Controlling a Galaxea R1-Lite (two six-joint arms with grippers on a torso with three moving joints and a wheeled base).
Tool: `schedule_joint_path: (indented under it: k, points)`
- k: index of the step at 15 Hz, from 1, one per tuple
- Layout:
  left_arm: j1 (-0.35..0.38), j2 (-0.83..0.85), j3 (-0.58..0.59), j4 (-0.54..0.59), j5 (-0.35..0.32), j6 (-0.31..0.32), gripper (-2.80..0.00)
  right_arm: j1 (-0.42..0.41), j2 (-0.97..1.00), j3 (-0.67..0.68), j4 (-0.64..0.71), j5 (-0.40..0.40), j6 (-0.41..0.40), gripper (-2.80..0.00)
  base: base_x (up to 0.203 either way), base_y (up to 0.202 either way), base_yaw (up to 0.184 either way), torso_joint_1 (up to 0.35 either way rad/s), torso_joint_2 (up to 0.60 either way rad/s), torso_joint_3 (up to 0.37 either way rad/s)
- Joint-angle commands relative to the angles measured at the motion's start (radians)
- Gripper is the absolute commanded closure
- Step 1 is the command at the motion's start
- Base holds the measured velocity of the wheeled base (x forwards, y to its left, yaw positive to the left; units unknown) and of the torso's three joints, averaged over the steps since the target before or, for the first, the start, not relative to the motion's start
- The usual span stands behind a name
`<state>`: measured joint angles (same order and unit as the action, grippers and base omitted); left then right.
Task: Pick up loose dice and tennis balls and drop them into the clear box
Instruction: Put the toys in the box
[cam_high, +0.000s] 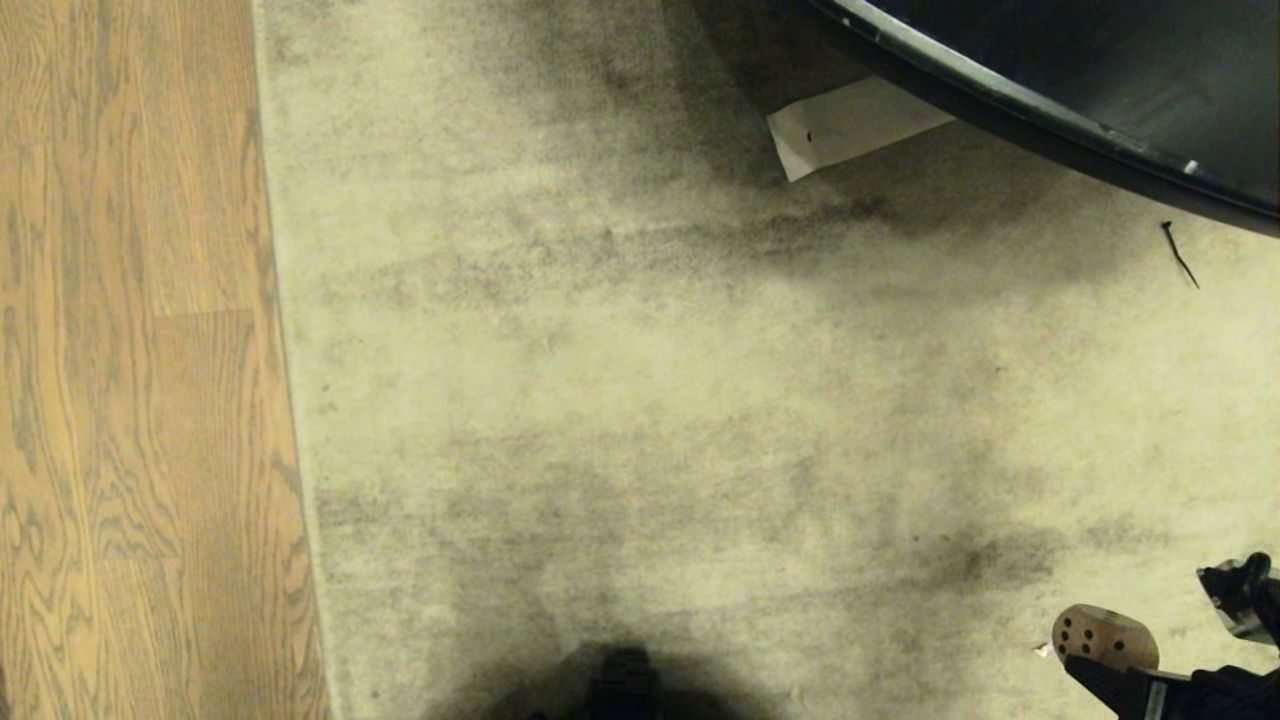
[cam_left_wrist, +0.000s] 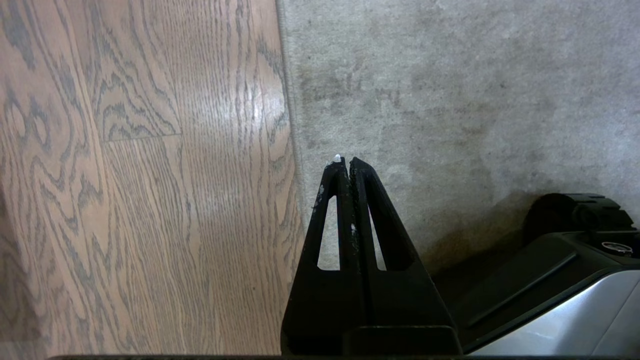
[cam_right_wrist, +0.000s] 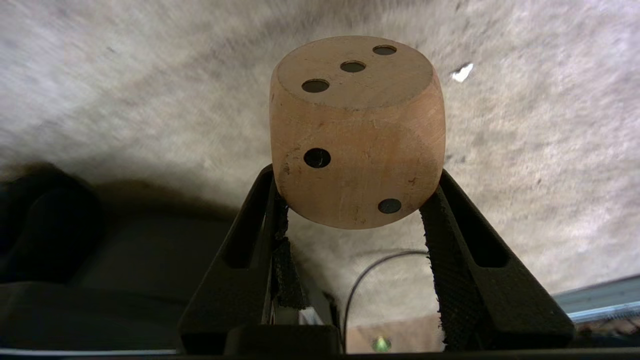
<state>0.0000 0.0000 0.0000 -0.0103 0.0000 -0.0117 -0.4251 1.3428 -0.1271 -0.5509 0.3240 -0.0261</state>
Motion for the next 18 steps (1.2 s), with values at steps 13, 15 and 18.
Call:
schedule_joint_path:
  k: [13,15,18]
  points:
    - [0.0,0.0,0.003,0.0,0.0,-0.001,0.0,-0.294,-0.313,0.064,-0.001,-0.016,0.017,0.0,0.0,0.0,0.0,0.0,0.0,0.0]
    - [0.0,0.0,0.003,0.0,0.0,-0.001,0.0,-0.327,-0.339,0.063,-0.001,-0.016,0.017,0.0,0.0,0.0,0.0,0.0,0.0,0.0]
    - [0.0,0.0,0.003,0.0,0.0,-0.001,0.0,-0.393,-0.375,0.055,0.0,-0.016,0.018,0.0,0.0,0.0,0.0,0.0,0.0,0.0]
